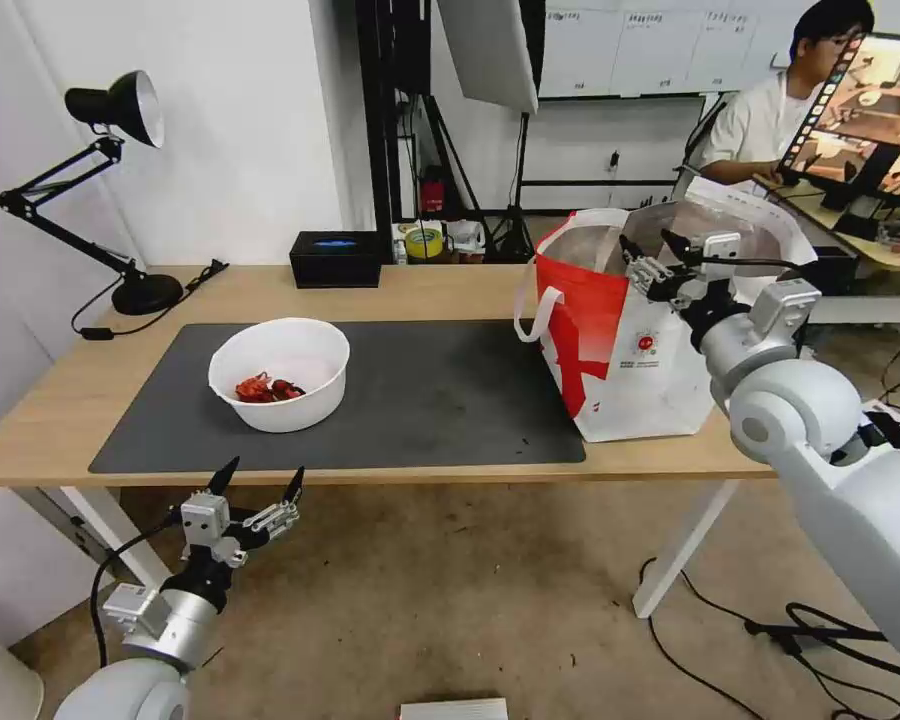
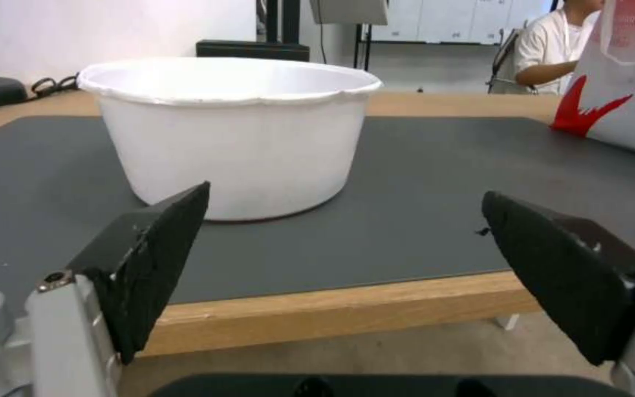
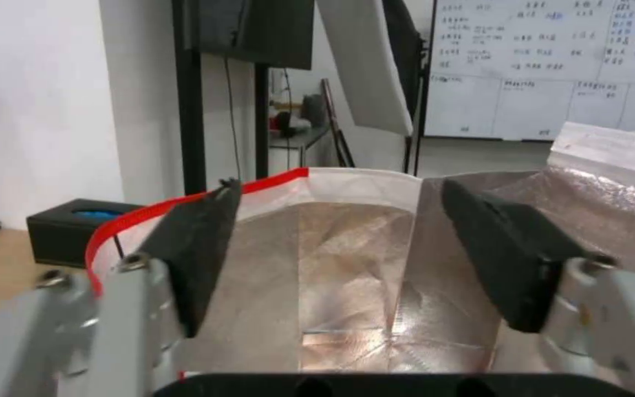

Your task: Pick up the trash from the table and place it into the takeout bag.

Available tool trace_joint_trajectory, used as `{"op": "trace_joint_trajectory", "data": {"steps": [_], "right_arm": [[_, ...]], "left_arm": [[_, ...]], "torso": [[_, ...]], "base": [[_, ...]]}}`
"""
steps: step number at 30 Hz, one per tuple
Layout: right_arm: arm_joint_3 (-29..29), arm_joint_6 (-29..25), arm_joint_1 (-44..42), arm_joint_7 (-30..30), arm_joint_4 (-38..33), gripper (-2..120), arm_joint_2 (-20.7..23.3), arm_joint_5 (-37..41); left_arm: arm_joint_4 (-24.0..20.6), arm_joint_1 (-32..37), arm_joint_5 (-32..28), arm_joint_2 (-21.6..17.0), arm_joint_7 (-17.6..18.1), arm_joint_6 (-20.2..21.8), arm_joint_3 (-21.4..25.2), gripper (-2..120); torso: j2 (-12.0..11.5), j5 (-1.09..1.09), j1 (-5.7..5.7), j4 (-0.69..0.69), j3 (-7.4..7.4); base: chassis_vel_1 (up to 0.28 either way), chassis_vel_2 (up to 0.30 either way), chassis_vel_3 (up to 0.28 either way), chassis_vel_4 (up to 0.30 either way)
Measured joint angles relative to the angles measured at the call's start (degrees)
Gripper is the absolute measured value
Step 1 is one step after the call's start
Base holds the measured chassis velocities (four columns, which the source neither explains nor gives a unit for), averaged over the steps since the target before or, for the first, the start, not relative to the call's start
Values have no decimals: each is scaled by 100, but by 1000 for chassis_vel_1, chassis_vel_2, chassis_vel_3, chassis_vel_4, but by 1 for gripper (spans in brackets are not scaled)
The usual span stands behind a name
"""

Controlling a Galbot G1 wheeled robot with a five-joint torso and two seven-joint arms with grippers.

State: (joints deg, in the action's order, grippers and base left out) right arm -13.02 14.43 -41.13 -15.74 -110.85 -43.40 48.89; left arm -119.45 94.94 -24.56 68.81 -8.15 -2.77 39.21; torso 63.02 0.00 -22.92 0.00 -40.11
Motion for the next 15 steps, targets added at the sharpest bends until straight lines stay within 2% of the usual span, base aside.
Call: {"op": "trace_joint_trajectory", "data": {"steps": [4,5,6,13,15], "right_arm": [[0,0,-18,-1,-25,86,0,24],[0,-54,-64,-2,-80,96,-3,95],[-1,-144,-113,-1,-145,99,-12,164],[-16,-376,-339,-6,-411,100,-71,237],[-129,-594,-839,-63,-821,100,-219,60]], "left_arm": [[-4,0,-2,-2,0,1,-1,100],[-7,0,-4,-9,0,1,-1,100],[-7,-1,-5,-10,0,1,-1,100],[0,-3,-5,6,-1,1,-1,100],[19,16,-5,58,-2,-7,58,100]], "torso": [[0,0,0,0,0],[0,0,0,0,0],[0,0,0,0,0],[0,0,0,0,0],[0,0,0,1,0]], "base": [[0,0,0,0],[0,0,0,0],[0,0,0,0],[0,0,0,0],[0,0,0,0]]}}
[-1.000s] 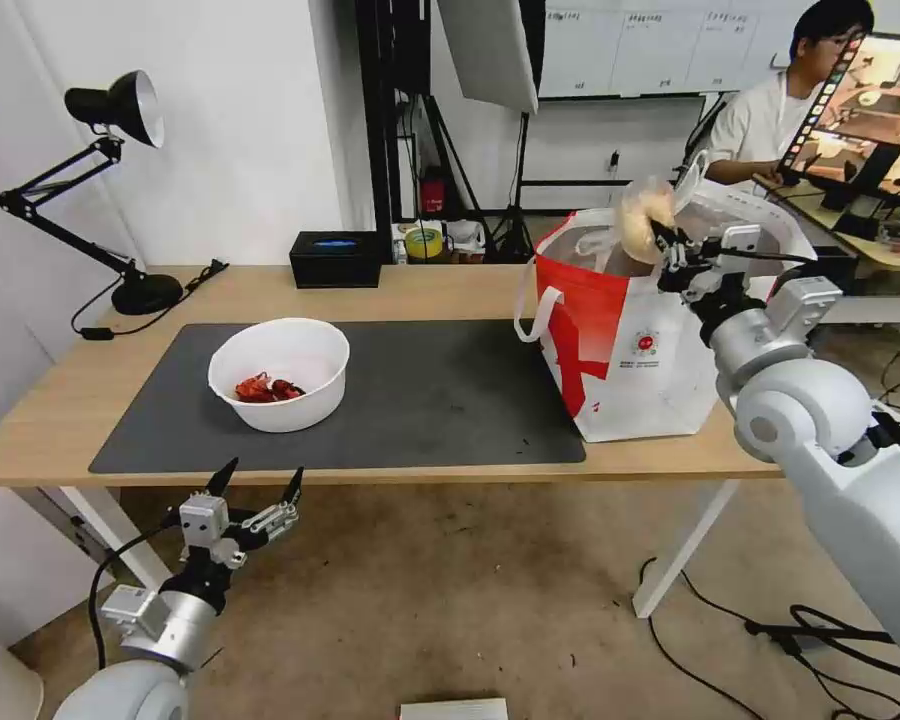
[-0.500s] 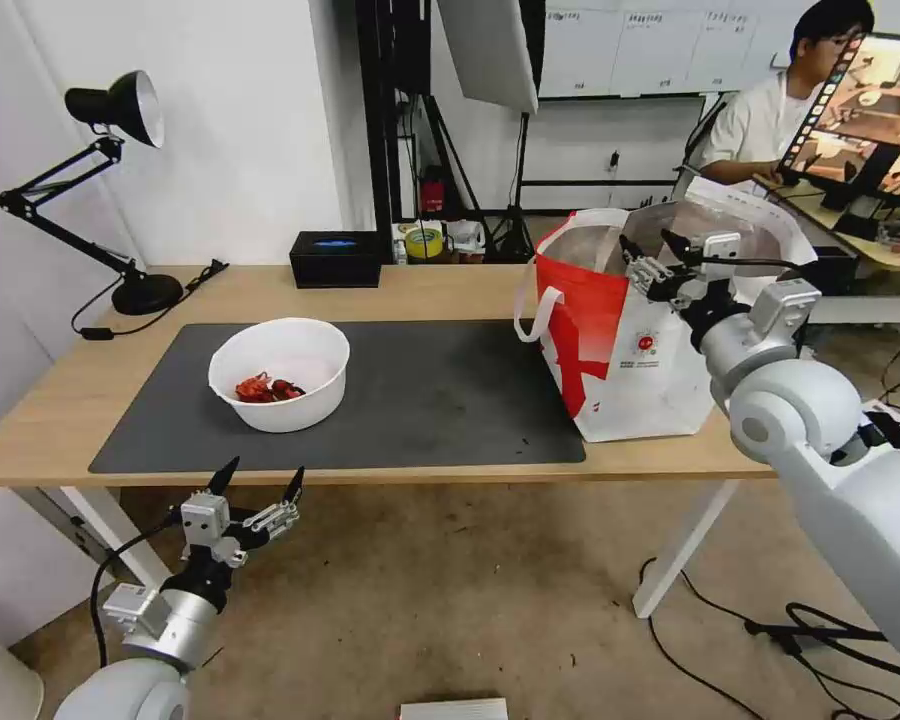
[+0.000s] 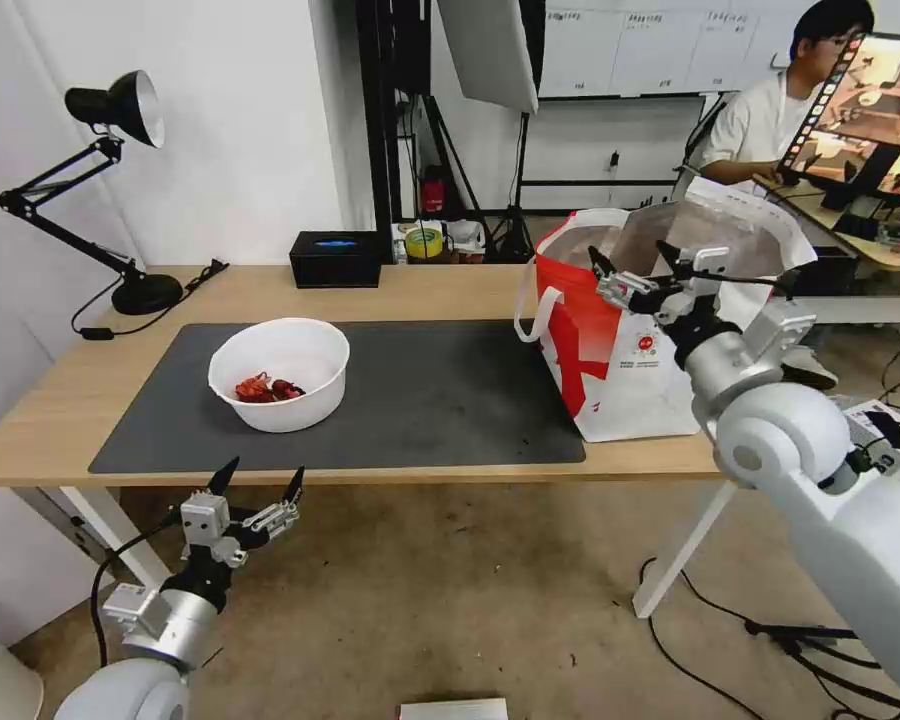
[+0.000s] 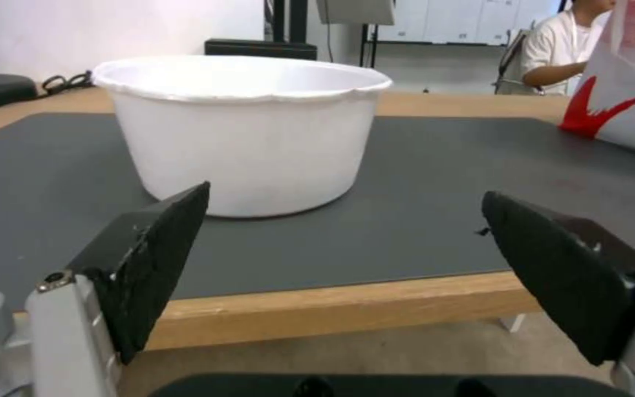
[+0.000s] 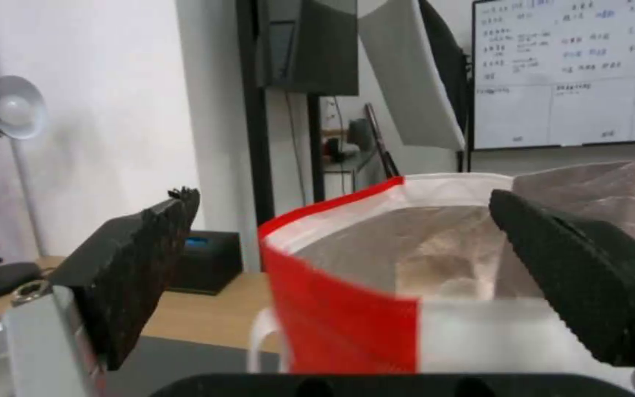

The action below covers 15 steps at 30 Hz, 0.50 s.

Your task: Pick up the trash from the table and place it into the takeout bag.

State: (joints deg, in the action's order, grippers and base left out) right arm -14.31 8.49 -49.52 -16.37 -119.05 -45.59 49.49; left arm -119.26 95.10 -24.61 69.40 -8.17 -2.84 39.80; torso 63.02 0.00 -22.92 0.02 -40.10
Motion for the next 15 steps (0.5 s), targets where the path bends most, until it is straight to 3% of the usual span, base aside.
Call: {"op": "trace_joint_trajectory", "data": {"steps": [1,4,10,15], "right_arm": [[-257,-160,-673,9,-353,100,-123,-342],[-468,-286,-1322,23,-545,100,-253,-641],[-591,-823,-2395,47,-461,100,-650,-1292],[-587,-976,-2730,48,-351,100,-840,-1568]], "left_arm": [[25,-3,0,0,-6,-8,1,100],[58,-13,-2,-10,-13,-15,-1,100],[94,-35,-9,-8,-20,-30,-26,100],[107,-36,-10,0,-27,-40,-29,100]], "torso": [[0,0,1,-1,0],[1,0,1,-2,0],[0,1,1,-2,0],[0,1,1,-2,1]], "base": [[0,0,0,0],[0,0,0,0],[0,0,0,0],[0,0,0,0]]}}
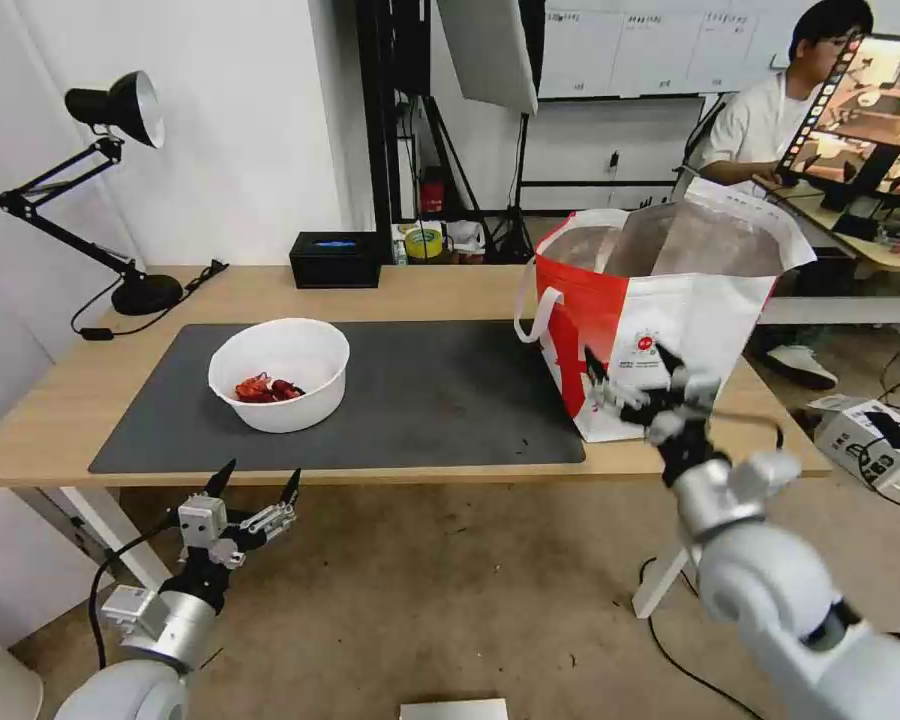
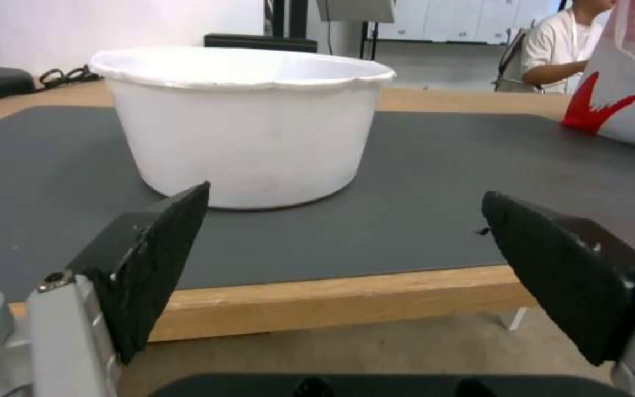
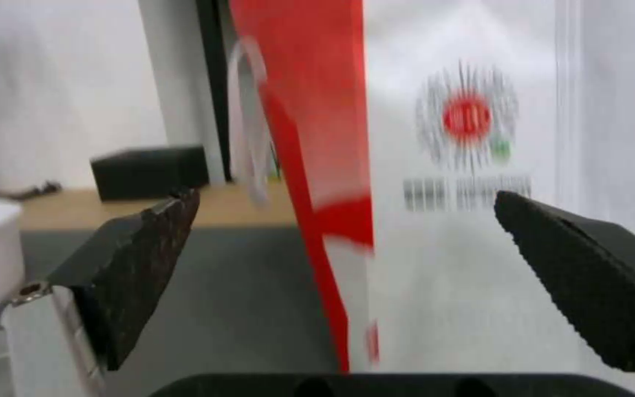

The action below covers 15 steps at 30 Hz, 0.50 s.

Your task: Pick up the trash from the table and place it into the takeout bag.

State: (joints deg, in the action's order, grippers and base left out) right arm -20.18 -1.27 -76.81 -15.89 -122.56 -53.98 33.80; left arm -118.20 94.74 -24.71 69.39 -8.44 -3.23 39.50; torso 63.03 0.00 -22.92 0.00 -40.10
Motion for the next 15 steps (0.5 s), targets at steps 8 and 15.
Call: {"op": "trace_joint_trajectory", "data": {"steps": [8,15], "right_arm": [[107,-379,-863,-29,328,100,-444,-721],[146,-523,-912,-110,460,100,-386,-773]], "left_arm": [[41,-23,-24,-1,-10,-35,6,100],[41,-8,-17,11,-11,-36,-20,100]], "torso": [[0,0,0,0,0],[0,-1,0,1,-1]], "base": [[0,0,0,0],[0,0,0,0]]}}
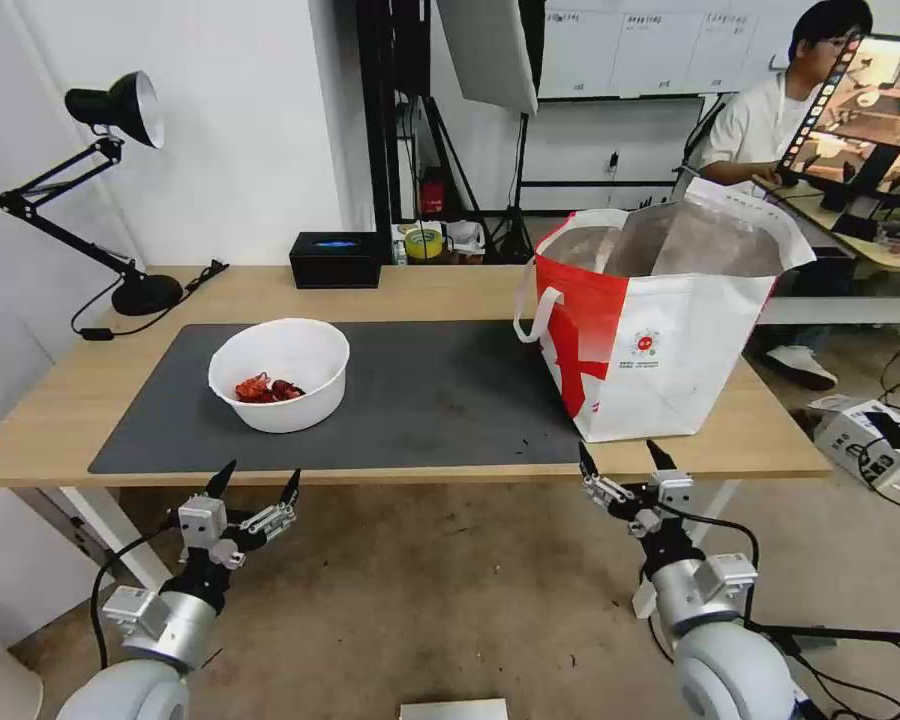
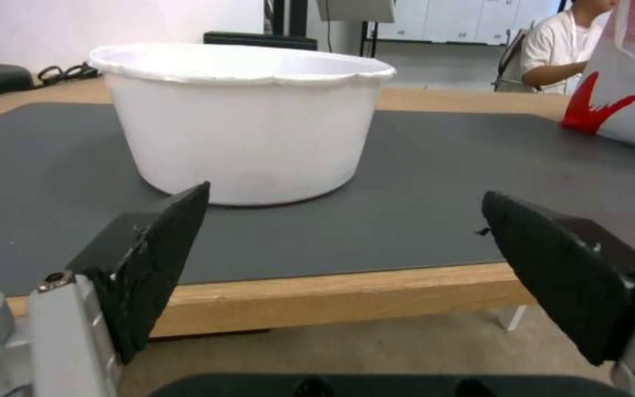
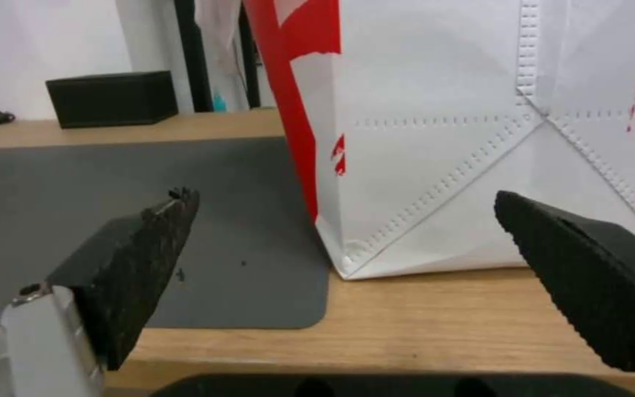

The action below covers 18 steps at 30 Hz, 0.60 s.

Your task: Pick up the trash from the table and place it into the takeout bag.

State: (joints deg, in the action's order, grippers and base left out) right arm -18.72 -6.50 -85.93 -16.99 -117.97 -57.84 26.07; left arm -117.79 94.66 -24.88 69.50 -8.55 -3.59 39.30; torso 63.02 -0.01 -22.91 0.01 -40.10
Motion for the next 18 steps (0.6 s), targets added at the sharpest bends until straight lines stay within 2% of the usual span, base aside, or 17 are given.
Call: {"op": "trace_joint_trajectory", "data": {"steps": [18], "right_arm": [[118,242,-104,-73,44,100,-49,-55]], "left_arm": [[-11,28,6,14,0,0,22,100]], "torso": [[0,1,0,0,0]], "base": [[0,0,0,0]]}}
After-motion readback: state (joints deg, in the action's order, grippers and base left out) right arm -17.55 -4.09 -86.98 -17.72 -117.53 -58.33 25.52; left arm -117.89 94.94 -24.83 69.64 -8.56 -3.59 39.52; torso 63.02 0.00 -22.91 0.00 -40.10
